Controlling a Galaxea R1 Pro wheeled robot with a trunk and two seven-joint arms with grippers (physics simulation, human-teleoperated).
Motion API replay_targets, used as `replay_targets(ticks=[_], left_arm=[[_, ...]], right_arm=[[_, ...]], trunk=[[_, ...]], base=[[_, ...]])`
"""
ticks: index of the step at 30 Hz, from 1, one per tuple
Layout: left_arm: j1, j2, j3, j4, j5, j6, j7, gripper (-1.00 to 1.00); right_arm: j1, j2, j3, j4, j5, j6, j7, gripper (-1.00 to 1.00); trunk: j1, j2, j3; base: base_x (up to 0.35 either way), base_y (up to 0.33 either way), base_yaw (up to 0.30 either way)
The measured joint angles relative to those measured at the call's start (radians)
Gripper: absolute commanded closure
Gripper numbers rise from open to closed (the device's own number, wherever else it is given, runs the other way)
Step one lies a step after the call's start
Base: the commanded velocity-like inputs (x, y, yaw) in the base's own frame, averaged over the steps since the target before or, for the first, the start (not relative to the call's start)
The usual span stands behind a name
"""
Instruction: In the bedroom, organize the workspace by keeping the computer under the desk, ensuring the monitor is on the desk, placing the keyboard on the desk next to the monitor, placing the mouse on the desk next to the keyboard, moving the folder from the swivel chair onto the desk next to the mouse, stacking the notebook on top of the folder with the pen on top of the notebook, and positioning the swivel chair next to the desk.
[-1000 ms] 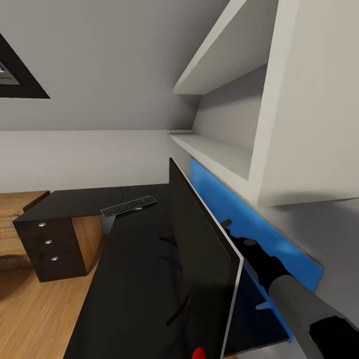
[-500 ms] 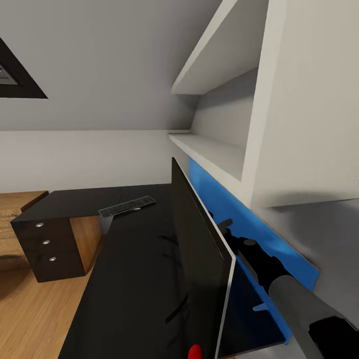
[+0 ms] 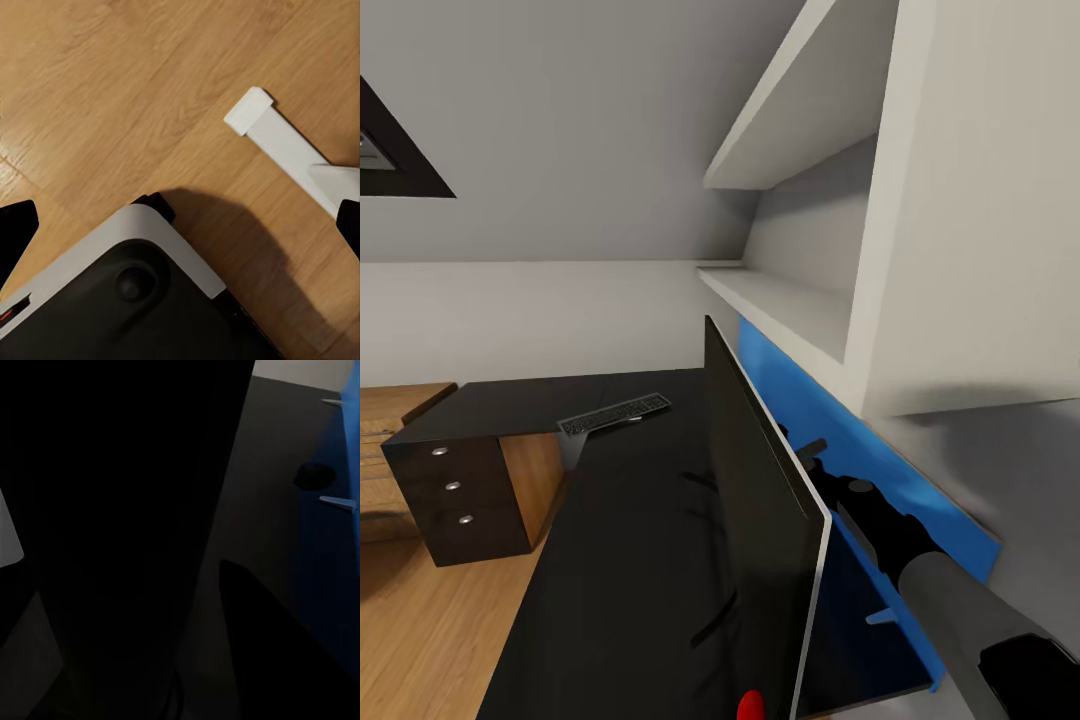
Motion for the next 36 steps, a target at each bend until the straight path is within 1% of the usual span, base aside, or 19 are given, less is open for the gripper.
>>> replay_targets(ticks=[13, 32, 36], left_arm=[[0.000, 0.000, 0.000, 0.007, -0.001, 0.000, 0.002, -1.00], [0.000, 0.000, 0.000, 0.007, 0.000, 0.001, 0.000, -1.00], [0.000, 0.000, 0.008, 0.007, 0.006, 0.002, 0.002, -1.00]], right_arm=[[0.000, 0.000, 0.000, 0.000, 0.000, 0.000, 0.000, 1.00], [0.000, 0.000, 0.001, 0.000, 0.000, 0.000, -0.001, 1.00], [0.000, 0.000, 0.001, 0.000, 0.000, -0.001, -0.001, 1.00]], trunk=[[0.000, 0.000, 0.000], [0.000, 0.000, 0.000], [0.000, 0.000, 0.000]], base=[[0.000, -0.075, 0.000], [0.000, -0.006, 0.000], [0.000, 0.000, 0.000]])
